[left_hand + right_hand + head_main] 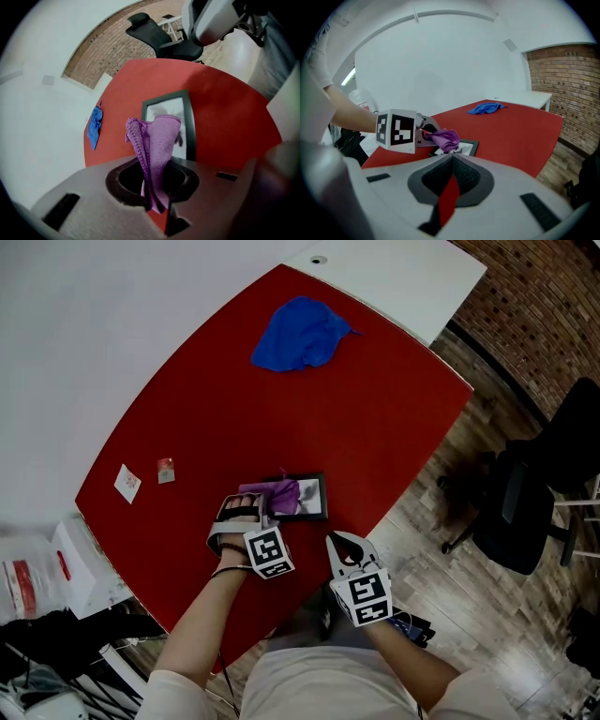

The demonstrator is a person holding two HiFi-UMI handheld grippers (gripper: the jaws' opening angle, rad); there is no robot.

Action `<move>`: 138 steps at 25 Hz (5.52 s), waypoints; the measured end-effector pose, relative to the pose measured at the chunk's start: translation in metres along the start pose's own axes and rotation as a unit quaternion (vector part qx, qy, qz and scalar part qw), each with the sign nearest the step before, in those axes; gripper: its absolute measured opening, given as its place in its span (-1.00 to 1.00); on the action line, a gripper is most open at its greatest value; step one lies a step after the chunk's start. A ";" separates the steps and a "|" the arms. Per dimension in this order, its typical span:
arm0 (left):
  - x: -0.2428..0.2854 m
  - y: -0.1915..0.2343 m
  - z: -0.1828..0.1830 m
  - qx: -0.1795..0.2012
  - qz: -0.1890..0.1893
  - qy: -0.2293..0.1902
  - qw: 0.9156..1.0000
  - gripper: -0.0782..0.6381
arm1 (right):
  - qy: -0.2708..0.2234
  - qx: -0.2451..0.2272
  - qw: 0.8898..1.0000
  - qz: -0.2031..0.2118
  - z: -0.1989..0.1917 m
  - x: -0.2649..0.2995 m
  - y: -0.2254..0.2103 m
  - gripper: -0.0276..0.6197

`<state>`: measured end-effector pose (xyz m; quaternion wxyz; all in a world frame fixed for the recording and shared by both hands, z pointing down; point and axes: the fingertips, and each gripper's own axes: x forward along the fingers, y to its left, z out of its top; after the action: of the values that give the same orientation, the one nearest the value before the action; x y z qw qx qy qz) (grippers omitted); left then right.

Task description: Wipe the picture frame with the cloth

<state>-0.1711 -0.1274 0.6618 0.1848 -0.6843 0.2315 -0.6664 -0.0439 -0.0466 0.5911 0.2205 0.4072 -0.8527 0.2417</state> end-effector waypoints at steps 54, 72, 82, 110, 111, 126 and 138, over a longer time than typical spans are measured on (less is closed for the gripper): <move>-0.015 -0.011 0.037 -0.058 -0.030 -0.039 0.997 -0.61 | 0.007 0.025 0.999 -0.031 -0.025 -0.013 -0.015 -0.90; -0.001 -0.025 0.049 -0.006 -0.056 -0.014 0.998 -0.61 | 0.018 0.030 0.999 -0.039 -0.036 -0.022 -0.022 -0.90; -0.035 -0.063 0.046 0.009 -0.066 -0.033 0.997 -0.61 | 0.024 0.028 0.999 -0.032 -0.040 -0.015 -0.013 -0.90; -0.006 -0.036 0.069 0.010 -0.060 -0.002 0.998 -0.61 | 0.029 0.045 0.998 -0.043 -0.052 -0.023 -0.028 -0.90; -0.011 -0.040 0.070 0.013 -0.062 -0.004 0.998 -0.61 | 0.030 0.043 0.998 -0.040 -0.052 -0.022 -0.027 -0.90; -0.019 -0.015 0.067 -0.010 -0.028 -0.009 1.000 -0.61 | 0.030 0.047 0.998 -0.043 -0.057 -0.027 -0.029 -0.90; 0.022 0.017 0.088 0.006 -0.015 0.008 1.000 -0.61 | 0.034 0.068 0.995 -0.069 -0.068 -0.043 -0.054 -0.90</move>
<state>-0.0840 -0.1586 0.6661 0.1769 -0.6809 0.2188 -0.6762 0.0359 -0.0106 0.6327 0.2370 0.4708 -0.7962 0.2970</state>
